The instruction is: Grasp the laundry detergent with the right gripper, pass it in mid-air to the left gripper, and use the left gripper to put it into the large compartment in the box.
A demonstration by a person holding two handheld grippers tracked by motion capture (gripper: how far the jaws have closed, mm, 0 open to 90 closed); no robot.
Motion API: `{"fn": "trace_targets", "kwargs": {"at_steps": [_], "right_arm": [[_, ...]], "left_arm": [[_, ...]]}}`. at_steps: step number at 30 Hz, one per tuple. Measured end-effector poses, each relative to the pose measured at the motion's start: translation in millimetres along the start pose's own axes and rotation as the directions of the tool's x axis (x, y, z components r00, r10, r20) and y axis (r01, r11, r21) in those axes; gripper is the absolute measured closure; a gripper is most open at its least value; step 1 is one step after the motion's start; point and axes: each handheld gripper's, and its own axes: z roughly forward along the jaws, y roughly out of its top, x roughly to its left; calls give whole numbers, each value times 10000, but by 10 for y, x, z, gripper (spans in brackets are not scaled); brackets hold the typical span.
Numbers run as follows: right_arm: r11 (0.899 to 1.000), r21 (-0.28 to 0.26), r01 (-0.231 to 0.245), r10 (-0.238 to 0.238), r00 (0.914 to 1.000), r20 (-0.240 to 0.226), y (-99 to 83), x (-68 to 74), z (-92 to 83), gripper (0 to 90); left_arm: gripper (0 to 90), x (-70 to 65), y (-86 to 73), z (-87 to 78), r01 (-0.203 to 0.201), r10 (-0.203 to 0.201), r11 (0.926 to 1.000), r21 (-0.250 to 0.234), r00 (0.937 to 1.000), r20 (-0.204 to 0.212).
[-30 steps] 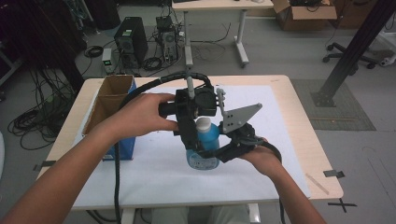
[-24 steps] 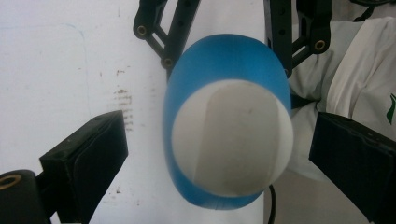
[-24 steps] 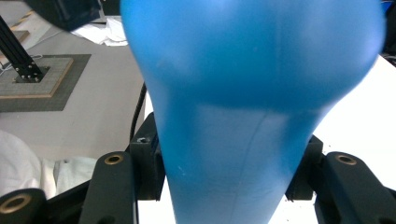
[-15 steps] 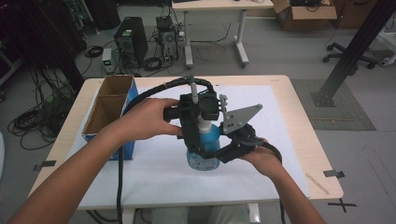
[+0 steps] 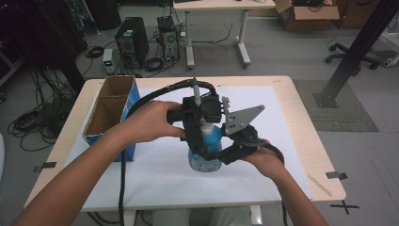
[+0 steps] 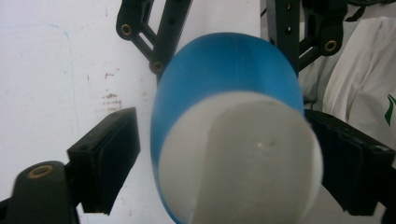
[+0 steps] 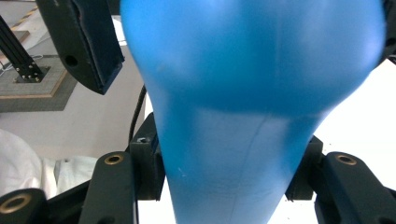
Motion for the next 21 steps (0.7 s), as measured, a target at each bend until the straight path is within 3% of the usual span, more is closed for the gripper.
{"fn": "trace_targets", "kwargs": {"at_steps": [2,21], "right_arm": [[10000,10,-11,11,10000,2,-5,1,-1,440],[10000,33,22,-22,10000,-18,-7,9,12,440]], "left_arm": [[178,3,3,3,-12,12,10000,20,9998,199],[294,29,-15,12,68,-64,9999,-135,9994,334]]}}
